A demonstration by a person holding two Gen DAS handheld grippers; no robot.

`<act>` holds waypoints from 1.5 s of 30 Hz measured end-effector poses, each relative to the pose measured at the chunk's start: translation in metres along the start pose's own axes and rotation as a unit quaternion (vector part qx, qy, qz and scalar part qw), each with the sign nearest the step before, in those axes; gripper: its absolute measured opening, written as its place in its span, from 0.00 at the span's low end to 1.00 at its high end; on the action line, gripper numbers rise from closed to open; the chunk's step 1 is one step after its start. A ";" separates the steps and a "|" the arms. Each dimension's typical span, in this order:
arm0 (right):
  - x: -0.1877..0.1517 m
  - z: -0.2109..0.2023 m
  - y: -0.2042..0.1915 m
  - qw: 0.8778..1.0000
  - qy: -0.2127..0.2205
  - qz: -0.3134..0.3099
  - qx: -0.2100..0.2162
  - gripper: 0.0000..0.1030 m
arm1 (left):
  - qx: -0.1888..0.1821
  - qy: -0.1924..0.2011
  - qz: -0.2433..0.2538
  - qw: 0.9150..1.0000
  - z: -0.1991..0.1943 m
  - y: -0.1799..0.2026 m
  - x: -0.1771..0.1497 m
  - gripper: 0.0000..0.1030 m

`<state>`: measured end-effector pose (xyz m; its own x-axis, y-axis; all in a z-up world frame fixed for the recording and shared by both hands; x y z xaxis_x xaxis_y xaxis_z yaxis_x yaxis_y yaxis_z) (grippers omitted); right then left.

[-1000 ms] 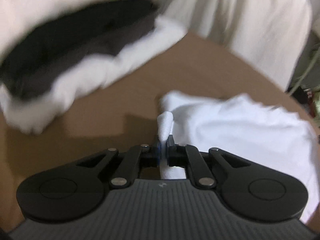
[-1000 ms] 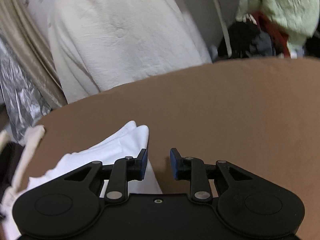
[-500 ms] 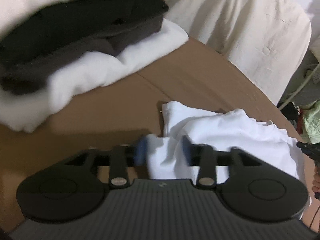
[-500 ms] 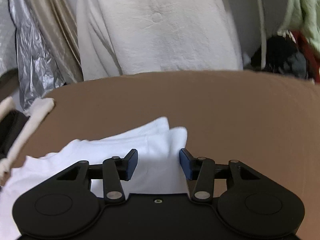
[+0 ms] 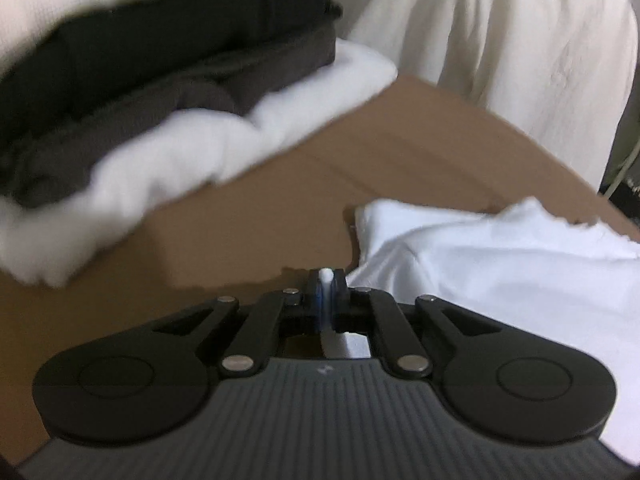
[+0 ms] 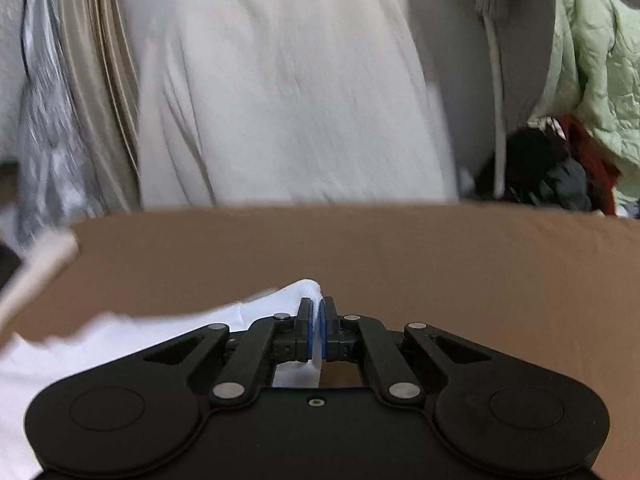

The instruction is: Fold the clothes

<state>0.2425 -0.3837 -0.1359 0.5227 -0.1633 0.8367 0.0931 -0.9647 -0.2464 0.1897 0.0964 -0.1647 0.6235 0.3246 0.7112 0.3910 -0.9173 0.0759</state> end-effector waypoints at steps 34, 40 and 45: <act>-0.091 -0.143 -0.101 0.960 -0.229 0.144 0.074 0.55 | -0.111 -0.060 0.129 0.984 -0.148 0.053 -0.074 0.49; -0.112 -0.171 -0.034 0.929 -0.146 0.339 0.034 0.56 | -0.092 -0.099 0.175 0.975 -0.133 0.077 -0.091 0.58; -0.129 -0.157 -0.016 0.900 -0.112 0.422 0.019 0.57 | -0.072 -0.149 0.161 0.973 -0.109 0.068 -0.097 0.61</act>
<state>0.0411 -0.3798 -0.1630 0.5787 -0.7837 0.2258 -0.3896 -0.5089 -0.7676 0.0821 -0.0229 -0.1521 0.8751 0.0471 0.4817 0.0569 -0.9984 -0.0059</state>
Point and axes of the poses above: each gripper's, at about its wrist camera, not at the fingertips, and z roughly the way its jaws point, y to its right, x to its top, the point moved 3 cm from there along z, roughly the way its jaws point, and after that the axes turned 12 degrees about x, right-handed, at the moved point
